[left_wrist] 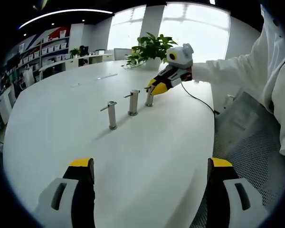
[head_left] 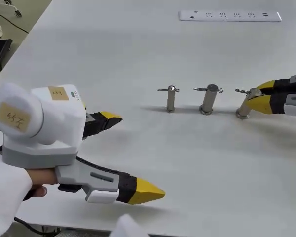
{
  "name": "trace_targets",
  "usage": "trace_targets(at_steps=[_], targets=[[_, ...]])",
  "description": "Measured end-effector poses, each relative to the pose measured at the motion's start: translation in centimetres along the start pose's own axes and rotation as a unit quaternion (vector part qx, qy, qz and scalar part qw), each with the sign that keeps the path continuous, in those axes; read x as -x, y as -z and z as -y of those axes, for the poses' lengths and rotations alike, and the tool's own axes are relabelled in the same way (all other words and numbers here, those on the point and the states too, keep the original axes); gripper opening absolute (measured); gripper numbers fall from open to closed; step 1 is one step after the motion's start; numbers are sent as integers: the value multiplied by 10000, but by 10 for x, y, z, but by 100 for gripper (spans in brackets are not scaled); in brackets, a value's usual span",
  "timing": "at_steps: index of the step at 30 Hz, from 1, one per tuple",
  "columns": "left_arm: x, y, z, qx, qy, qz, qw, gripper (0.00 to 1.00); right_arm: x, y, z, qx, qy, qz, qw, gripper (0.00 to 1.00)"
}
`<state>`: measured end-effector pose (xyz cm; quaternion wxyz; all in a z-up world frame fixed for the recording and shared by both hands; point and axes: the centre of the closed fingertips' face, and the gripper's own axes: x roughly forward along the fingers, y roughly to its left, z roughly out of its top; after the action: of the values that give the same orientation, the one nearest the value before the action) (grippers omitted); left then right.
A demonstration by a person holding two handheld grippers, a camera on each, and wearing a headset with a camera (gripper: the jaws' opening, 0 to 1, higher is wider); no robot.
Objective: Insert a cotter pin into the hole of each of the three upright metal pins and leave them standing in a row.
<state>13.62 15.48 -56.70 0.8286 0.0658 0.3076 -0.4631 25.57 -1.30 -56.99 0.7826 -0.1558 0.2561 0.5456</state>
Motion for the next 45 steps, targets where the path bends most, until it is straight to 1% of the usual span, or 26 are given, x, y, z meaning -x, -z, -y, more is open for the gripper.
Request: trace_targets(at_steps=[1, 5, 9, 10, 15, 16, 17, 18, 20, 22, 23, 25, 27, 29, 31, 32, 34, 37, 39, 42, 45], targets=[[0, 0, 0, -3, -3, -1, 10000, 99, 0, 0, -1, 102, -32, -33, 9999, 7], [-1, 0, 0, 34, -8, 6, 10000, 99, -1, 0, -1, 221, -48, -25, 9997, 8], [-2, 0, 2, 18, 8, -18, 10000, 99, -1, -1, -2, 229, 2, 68, 9997, 8], [-2, 0, 2, 16, 3, -24, 10000, 99, 0, 0, 0, 232, 20, 90, 9997, 8], [-1, -1, 1, 57, -54, 4, 10000, 99, 0, -1, 3, 216, 111, 54, 9997, 10], [-1, -2, 2, 57, -55, 13, 10000, 99, 0, -1, 3, 207, 122, 60, 9997, 14], [0, -4, 2, 58, -69, 39, 10000, 99, 2, -3, 3, 202, 173, 101, 9996, 21], [0, -5, 2, 57, -76, 57, 9999, 99, 3, -5, 3, 209, 188, 120, 9995, 25], [1, -9, 3, 51, -95, 96, 9999, 99, 7, -8, 3, 132, 246, 130, 9995, 31], [1, -13, 3, 37, -148, 147, 9998, 99, 11, -13, 1, 111, 337, 217, 9991, 32], [2, -15, 3, 32, -165, 169, 9997, 99, 16, -19, 1, 3, 404, 287, 9988, 35], [3, -19, 3, 28, -210, 232, 9995, 99, 24, -29, -4, -75, 461, 406, 9981, 41], [5, -24, 4, 74, -222, 333, 9992, 99, 32, -39, -9, -91, 600, 506, 9969, 52], [5, -30, 4, 81, -241, 413, 9988, 99, 40, -44, -15, -104, 613, 546, 9966, 60], [7, -37, 4, 71, -284, 509, 9983, 99, 46, -48, -21, -114, 622, 610, 9961, 60], [8, -41, 5, 66, -301, 550, 9980, 99, 51, -52, -26, -111, 643, 694, 9954, 60], [9, -45, 5, 84, -321, 617, 9975, 99, 57, -56, -33, -115, 670, 775, 9947, 64], [10, -46, 6, 205, -346, 607, 9973, 99, 68, -54, -42, -116, 832, 763, 9935, 75], [12, -45, 7, 183, -373, 579, 9975, 99, 76, -52, -47, -210, 888, 775, 9928, 80], [14, -41, 12, 202, -368, 490, 9979, 99, 86, -45, -52, -370, 988, 756, 9915, 82], [17, -37, 16, 248, -360, 470, 9979, 99, 97, -33, -52, -582, 1141, 696, 9893, 84]])
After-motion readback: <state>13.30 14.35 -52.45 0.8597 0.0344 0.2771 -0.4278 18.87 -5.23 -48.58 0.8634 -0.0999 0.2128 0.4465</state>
